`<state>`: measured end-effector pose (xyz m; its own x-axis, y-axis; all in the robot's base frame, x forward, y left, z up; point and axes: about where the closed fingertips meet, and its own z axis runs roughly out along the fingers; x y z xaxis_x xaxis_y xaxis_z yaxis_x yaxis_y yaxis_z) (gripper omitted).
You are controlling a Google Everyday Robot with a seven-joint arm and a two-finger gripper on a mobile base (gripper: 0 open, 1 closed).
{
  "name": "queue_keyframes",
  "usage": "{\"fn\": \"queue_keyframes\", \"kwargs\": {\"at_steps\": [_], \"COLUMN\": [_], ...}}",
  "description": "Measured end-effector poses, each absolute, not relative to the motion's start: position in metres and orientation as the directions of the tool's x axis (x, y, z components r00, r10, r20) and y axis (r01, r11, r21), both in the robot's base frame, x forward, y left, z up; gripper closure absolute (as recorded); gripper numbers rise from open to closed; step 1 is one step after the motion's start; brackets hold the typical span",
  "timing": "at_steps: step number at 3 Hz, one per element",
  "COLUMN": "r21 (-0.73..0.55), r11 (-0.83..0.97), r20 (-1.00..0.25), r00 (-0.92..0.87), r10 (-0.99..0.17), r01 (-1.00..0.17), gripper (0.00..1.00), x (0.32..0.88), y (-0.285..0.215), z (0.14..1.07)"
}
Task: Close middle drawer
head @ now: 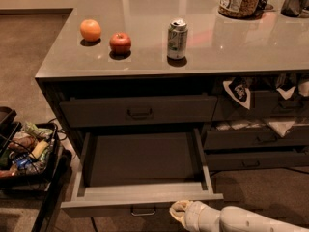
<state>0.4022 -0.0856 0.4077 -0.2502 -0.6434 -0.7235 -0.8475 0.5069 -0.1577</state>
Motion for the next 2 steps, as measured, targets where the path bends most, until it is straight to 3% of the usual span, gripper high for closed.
{"fn": "queue_keyframes", "kwargs": {"at_steps": [2], "r21": [-0.162], "r11": [0.526], "r20": [-0.761], "r00": [-0.233], "r10": [-0.605], "r01": [-0.835], "gripper": [1.0], "x": [0.434], "y": [-0.07], "z": [0.401]}}
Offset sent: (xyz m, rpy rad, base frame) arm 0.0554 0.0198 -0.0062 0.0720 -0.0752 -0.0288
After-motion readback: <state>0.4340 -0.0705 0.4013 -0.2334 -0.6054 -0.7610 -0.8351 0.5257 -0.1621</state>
